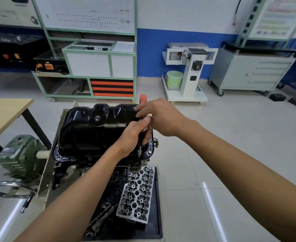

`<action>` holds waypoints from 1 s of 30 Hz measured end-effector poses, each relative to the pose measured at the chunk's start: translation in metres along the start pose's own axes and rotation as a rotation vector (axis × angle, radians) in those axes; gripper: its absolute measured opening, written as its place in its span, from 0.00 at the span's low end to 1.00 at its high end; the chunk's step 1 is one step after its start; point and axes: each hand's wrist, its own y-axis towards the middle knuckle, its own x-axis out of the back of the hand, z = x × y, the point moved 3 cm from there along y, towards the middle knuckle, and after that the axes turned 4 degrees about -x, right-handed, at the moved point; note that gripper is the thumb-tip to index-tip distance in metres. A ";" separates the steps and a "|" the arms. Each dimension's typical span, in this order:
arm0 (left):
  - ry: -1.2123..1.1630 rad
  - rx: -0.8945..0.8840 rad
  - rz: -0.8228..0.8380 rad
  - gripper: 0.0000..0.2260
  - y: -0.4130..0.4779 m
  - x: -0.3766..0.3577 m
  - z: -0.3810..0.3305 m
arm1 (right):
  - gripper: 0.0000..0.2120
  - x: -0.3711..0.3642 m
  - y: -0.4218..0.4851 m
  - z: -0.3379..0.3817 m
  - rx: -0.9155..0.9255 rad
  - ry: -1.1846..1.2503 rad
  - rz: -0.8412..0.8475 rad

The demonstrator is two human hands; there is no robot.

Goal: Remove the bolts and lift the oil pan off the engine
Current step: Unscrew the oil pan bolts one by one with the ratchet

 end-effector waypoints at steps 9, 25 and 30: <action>0.002 -0.014 -0.187 0.33 -0.003 0.003 0.006 | 0.11 0.008 -0.026 -0.005 -0.155 -0.171 -0.014; 0.096 0.113 -0.092 0.36 -0.004 0.008 0.003 | 0.04 0.019 -0.029 0.016 -0.182 -0.262 0.146; -0.007 0.107 -0.068 0.35 -0.002 -0.005 0.009 | 0.18 0.009 -0.012 0.012 -0.035 -0.229 0.086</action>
